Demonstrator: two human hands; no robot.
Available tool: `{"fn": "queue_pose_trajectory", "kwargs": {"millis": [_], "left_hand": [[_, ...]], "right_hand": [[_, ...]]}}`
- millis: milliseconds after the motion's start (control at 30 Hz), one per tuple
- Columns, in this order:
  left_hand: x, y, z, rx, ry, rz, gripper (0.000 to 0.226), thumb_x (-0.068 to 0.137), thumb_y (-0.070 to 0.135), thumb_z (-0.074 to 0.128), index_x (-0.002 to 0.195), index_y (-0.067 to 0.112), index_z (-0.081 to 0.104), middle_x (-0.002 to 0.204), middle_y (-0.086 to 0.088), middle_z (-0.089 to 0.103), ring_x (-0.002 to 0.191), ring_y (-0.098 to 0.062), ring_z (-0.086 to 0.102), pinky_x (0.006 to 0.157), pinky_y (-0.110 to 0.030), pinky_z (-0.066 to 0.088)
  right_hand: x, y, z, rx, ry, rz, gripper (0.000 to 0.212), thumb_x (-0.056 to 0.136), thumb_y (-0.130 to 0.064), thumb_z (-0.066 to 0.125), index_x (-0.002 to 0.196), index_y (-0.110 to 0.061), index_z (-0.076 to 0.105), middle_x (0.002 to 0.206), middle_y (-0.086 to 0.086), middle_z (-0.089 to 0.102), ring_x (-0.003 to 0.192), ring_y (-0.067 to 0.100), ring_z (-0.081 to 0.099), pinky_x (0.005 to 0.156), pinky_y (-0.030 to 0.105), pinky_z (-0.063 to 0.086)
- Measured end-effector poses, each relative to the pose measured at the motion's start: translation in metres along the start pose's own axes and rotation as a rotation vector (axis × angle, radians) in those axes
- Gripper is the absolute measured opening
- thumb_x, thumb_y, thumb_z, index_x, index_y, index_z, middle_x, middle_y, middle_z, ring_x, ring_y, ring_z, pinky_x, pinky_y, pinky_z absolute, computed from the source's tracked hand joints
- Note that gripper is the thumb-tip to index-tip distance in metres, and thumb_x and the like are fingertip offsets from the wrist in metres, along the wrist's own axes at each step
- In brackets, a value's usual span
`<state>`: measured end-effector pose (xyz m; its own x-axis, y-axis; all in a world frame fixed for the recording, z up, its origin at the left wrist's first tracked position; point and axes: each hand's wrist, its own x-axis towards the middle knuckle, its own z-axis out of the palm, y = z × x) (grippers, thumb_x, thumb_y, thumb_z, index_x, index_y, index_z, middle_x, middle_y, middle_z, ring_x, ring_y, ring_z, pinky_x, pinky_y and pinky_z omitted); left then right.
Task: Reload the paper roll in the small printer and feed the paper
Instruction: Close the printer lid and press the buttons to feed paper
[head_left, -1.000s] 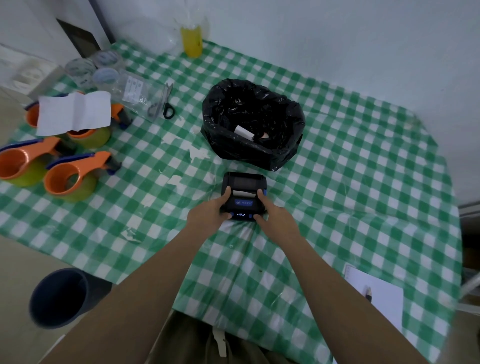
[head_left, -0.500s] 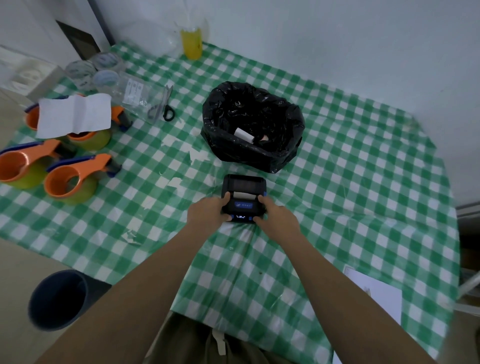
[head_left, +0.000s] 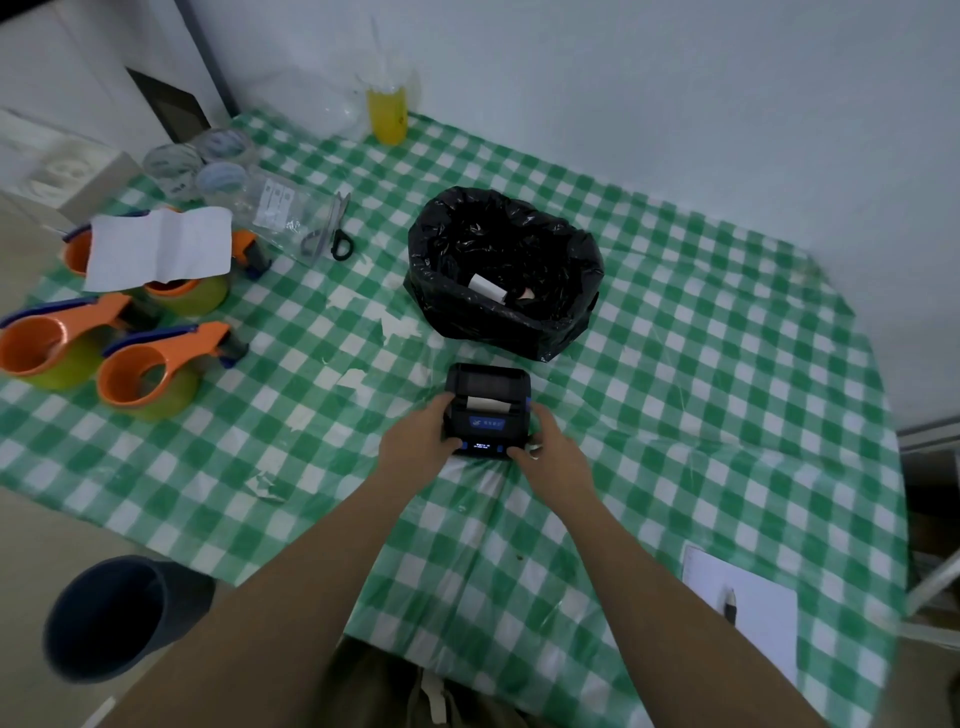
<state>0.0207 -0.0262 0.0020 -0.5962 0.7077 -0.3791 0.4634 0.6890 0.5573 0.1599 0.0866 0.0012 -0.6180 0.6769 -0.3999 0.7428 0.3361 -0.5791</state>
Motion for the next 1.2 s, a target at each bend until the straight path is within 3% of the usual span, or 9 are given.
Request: {"fn": "queue_pose_trajectory", "kwargs": {"millis": [200, 567, 1033, 1200], "left_hand": [[-0.002, -0.002, 0.004, -0.3, -0.007, -0.043, 0.067, 0.077, 0.015, 0.069, 0.135, 0.02, 0.037, 0.126, -0.01, 0.059, 0.113, -0.031, 0.057, 0.093, -0.047, 0.049], [-0.001, -0.003, 0.01, -0.329, 0.025, -0.034, 0.058, 0.077, 0.009, 0.067, 0.129, 0.017, 0.045, 0.119, -0.01, 0.065, 0.107, -0.029, 0.061, 0.09, -0.042, 0.051], [-0.002, -0.003, 0.01, -0.333, 0.021, -0.021, 0.058, 0.079, 0.007, 0.066, 0.132, 0.016, 0.043, 0.125, -0.009, 0.061, 0.111, -0.029, 0.059, 0.092, -0.043, 0.05], [-0.002, -0.003, 0.009, -0.354, 0.009, -0.022, 0.059, 0.079, 0.007, 0.066, 0.132, 0.017, 0.043, 0.125, -0.009, 0.062, 0.111, -0.029, 0.059, 0.093, -0.045, 0.05]], "right_hand": [[-0.005, 0.001, 0.009, 0.184, 0.032, 0.064, 0.062, 0.088, -0.019, 0.06, 0.141, -0.022, 0.029, 0.125, 0.012, 0.06, 0.102, 0.027, 0.062, 0.082, 0.039, 0.051], [-0.002, 0.004, 0.014, 0.248, 0.053, 0.085, 0.061, 0.088, -0.018, 0.06, 0.14, -0.025, 0.03, 0.124, 0.008, 0.061, 0.08, 0.018, 0.061, 0.073, 0.036, 0.051], [0.002, 0.004, 0.019, 0.269, 0.086, 0.118, 0.056, 0.087, -0.02, 0.062, 0.137, -0.026, 0.037, 0.115, 0.01, 0.065, 0.087, 0.022, 0.064, 0.078, 0.042, 0.055], [-0.001, 0.006, 0.02, 0.294, 0.087, 0.11, 0.059, 0.088, -0.02, 0.06, 0.14, -0.026, 0.032, 0.12, 0.008, 0.063, 0.081, 0.019, 0.061, 0.074, 0.035, 0.051]]}}
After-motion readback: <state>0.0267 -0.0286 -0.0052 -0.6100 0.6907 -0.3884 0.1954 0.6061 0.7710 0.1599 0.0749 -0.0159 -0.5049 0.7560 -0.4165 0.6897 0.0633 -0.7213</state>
